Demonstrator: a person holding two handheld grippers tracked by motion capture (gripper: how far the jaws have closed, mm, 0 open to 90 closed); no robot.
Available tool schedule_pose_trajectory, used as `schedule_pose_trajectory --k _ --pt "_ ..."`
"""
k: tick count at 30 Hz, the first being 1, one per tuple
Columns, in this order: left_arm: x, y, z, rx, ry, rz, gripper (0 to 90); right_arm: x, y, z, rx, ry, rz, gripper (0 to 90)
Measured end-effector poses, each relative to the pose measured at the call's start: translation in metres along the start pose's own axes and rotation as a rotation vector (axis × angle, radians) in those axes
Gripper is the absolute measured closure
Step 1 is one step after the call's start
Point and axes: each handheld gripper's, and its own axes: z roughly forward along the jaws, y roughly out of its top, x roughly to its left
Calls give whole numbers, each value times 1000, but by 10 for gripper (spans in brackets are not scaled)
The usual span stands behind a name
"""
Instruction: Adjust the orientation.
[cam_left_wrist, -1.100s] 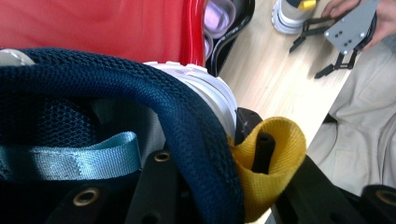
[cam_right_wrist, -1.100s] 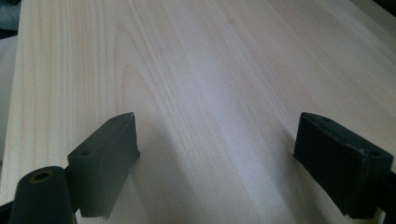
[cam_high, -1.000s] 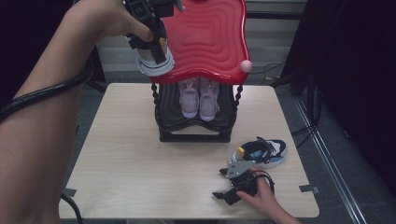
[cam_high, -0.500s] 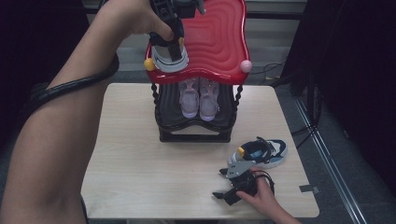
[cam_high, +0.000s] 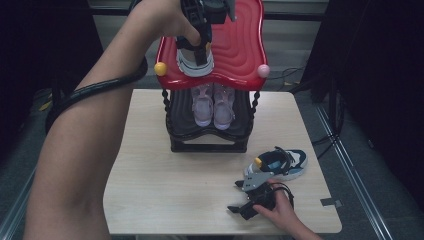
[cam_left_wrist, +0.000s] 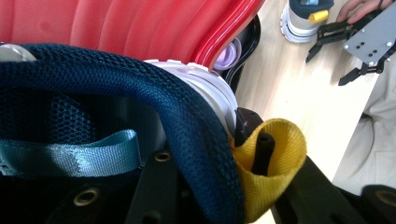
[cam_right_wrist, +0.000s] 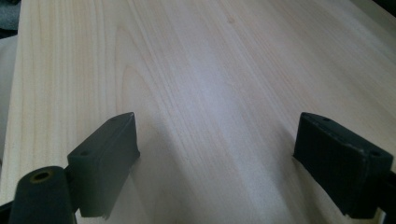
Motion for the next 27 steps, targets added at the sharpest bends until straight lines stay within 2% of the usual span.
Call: schedule_pose_trajectory --k 7,9,10,11,12,13,14,15,16,17,18,20,27 --pt "2 6 6 11 16 33 713 0 0 0 0 0 0 130" --pt "3 8 8 6 18 34 712 0 0 0 0 0 0 130" --pt "2 8 9 4 13 21 713 0 0 0 0 0 0 130" --pt "5 9 10 9 16 37 713 0 0 0 0 0 0 130" --pt "4 9 11 4 14 25 712 0 0 0 0 0 0 130" --pt "6 10 12 11 14 43 713 0 0 0 -1 -1 -1 130" --pt "5 10 13 5 11 21 712 0 0 0 0 0 0 130" --pt "7 11 13 8 16 43 712 0 0 0 0 0 0 130" --pt "7 11 14 7 20 42 712 0 0 0 -1 -1 -1 130" --pt "6 11 14 1 18 24 711 0 0 0 0 -1 0 130" --pt "8 12 15 0 23 43 711 0 0 0 0 0 0 130" --pt "9 13 14 1 30 46 710 0 0 0 0 0 0 130" --pt "12 16 17 -9 39 30 710 0 0 0 0 0 0 130"
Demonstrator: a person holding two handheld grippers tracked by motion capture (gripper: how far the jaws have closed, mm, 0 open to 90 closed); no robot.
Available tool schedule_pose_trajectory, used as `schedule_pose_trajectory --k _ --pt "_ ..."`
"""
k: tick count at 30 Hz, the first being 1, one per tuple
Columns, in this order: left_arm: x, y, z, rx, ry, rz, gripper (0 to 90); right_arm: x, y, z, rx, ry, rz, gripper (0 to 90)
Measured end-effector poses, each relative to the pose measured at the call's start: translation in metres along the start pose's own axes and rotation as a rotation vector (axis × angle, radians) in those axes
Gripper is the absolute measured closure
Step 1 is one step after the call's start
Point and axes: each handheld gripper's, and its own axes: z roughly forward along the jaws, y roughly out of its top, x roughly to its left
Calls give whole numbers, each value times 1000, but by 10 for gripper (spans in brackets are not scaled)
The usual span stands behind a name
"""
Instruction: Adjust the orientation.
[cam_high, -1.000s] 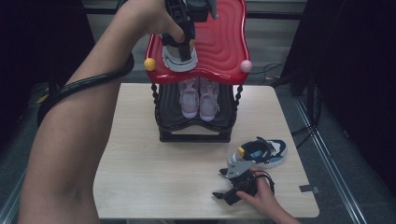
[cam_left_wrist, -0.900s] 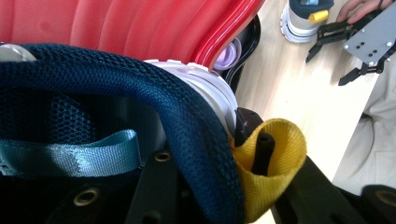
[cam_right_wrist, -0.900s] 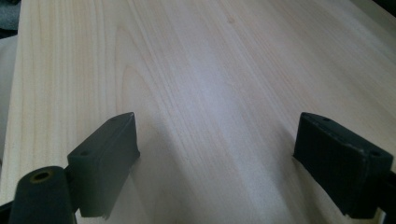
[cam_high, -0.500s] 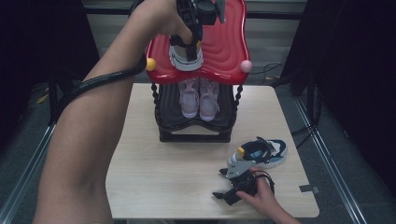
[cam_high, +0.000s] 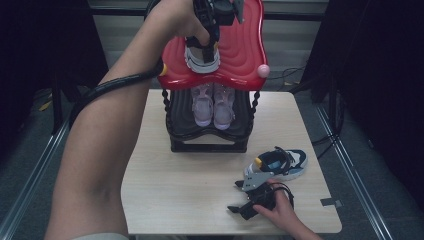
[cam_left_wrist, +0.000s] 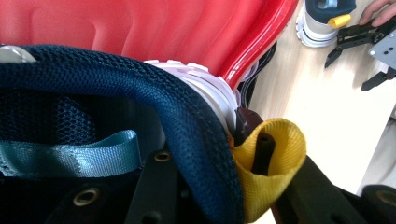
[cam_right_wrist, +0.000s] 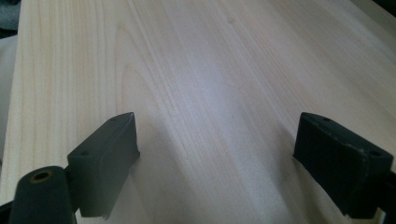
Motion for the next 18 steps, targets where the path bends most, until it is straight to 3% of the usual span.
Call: schedule_pose_trajectory --k 1,4,7,11,12,18 --pt "2 1 0 5 5 20 710 0 0 0 0 0 0 130" --pt "3 2 3 1 2 7 710 0 0 0 0 0 0 130" --pt "6 3 6 8 9 27 708 0 0 0 0 0 0 130" --pt "7 0 9 9 9 6 706 0 0 0 0 0 0 130" --pt "8 0 10 5 14 22 705 0 0 0 0 0 0 130" --pt "9 -2 11 2 17 26 705 0 0 0 0 0 0 130"
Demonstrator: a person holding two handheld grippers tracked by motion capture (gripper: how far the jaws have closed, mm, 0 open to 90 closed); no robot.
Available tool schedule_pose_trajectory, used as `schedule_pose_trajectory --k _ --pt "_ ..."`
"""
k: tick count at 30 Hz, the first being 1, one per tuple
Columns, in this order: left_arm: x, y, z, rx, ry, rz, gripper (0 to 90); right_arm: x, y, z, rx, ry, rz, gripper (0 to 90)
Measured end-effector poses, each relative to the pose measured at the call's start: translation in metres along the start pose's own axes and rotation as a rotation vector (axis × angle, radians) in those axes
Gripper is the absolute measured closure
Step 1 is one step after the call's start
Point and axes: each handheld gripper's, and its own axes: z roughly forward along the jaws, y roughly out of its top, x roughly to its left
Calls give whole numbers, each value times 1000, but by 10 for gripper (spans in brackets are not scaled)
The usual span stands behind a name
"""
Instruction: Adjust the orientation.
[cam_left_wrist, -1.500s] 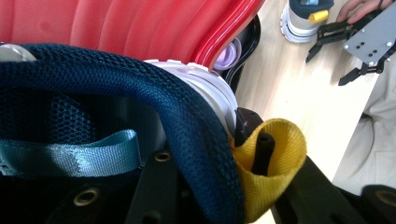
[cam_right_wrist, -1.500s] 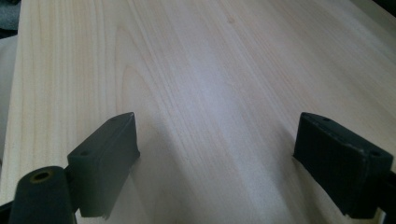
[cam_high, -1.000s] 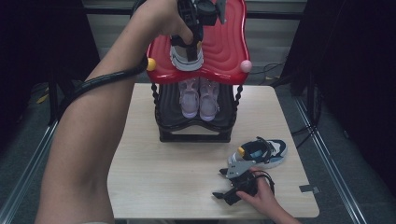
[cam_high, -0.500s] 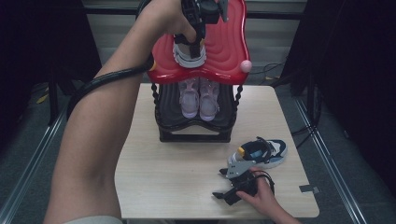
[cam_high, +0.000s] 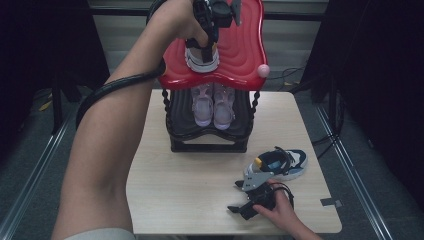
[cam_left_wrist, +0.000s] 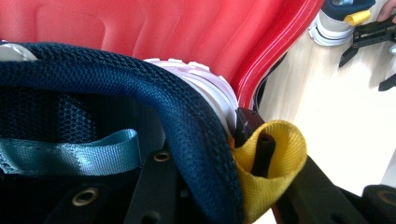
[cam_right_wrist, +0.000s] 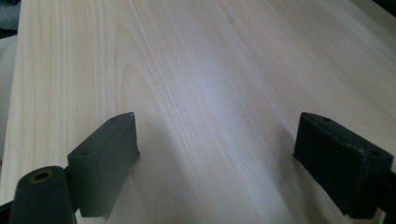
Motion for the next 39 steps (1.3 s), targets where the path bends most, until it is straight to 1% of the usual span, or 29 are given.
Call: schedule_pose_trajectory --k 2,4,5,6,8,9,11,13,14,16,17,19,22,24,26,27,29,30,31,32,34,35,37,39 --pt "-1 0 1 1 6 11 704 0 0 0 0 0 0 130" --pt "0 -1 1 1 4 6 704 0 0 0 0 0 0 130" --pt "-1 -2 2 -5 -1 -15 704 0 0 0 0 0 0 130" --pt "-1 -2 2 -7 -1 -18 703 0 0 0 0 0 0 130" --pt "0 -3 2 -3 5 2 701 0 0 0 0 0 0 130" --pt "1 -4 2 1 3 2 701 0 0 0 0 0 0 130" --pt "1 -5 2 6 8 -9 694 0 0 0 0 0 0 130" --pt "2 -5 1 -4 6 -17 687 0 0 0 0 0 0 130" --pt "2 -5 1 -11 6 -33 684 0 0 0 0 0 0 130" --pt "1 -5 1 -16 7 -40 676 0 0 0 0 0 0 130" --pt "1 -6 1 -20 4 -55 674 0 0 0 0 0 0 130" --pt "2 -6 1 -22 3 -57 673 0 0 0 0 0 0 130" --pt "2 -6 1 -17 -5 -71 670 0 0 0 0 0 0 130" --pt "2 -6 1 -14 3 -72 662 0 0 0 0 0 0 130" --pt "2 -6 2 -11 19 -80 615 0 0 0 0 0 0 130" --pt "2 -6 2 -5 13 -78 609 0 0 0 0 0 0 130" --pt "2 -7 3 -8 5 -94 607 0 0 0 0 0 0 130" --pt "2 -7 3 -9 10 -86 604 0 0 0 0 0 0 130" --pt "1 -7 3 -12 10 -93 601 0 0 0 0 0 0 130" --pt "1 -7 3 -8 13 -86 596 0 0 0 0 0 0 130" --pt "1 -8 3 -10 15 -86 599 0 0 0 0 0 0 130" --pt "0 -8 3 -2 15 -74 610 0 0 0 0 0 0 130" --pt "0 -9 4 -2 7 -79 614 0 0 0 0 0 0 130" --pt "-1 -10 3 -5 16 -81 609 0 0 0 0 0 0 130"
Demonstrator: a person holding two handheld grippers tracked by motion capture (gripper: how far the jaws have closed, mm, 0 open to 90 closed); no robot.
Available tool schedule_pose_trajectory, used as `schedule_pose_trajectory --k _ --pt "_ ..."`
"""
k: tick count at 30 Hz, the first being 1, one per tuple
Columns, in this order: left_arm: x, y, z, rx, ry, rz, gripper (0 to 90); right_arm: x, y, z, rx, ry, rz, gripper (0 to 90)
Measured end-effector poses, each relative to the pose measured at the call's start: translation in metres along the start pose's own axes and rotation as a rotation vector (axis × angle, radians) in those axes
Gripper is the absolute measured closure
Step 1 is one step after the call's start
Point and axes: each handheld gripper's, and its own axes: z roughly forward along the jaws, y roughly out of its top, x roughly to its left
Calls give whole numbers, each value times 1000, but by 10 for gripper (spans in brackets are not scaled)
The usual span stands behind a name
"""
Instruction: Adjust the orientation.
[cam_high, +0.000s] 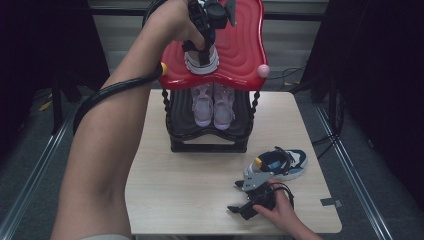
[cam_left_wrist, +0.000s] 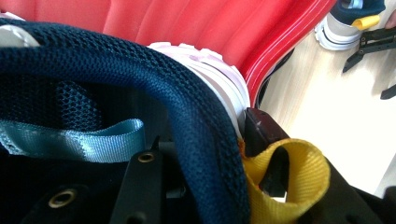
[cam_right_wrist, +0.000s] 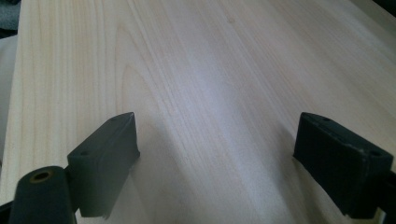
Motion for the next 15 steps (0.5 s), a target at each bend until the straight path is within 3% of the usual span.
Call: schedule_pose_trajectory --k 4,15 --pt "-1 -1 0 5 8 17 594 0 0 0 0 0 0 130" --pt "-1 -4 -1 2 4 3 578 0 0 0 0 0 0 130"
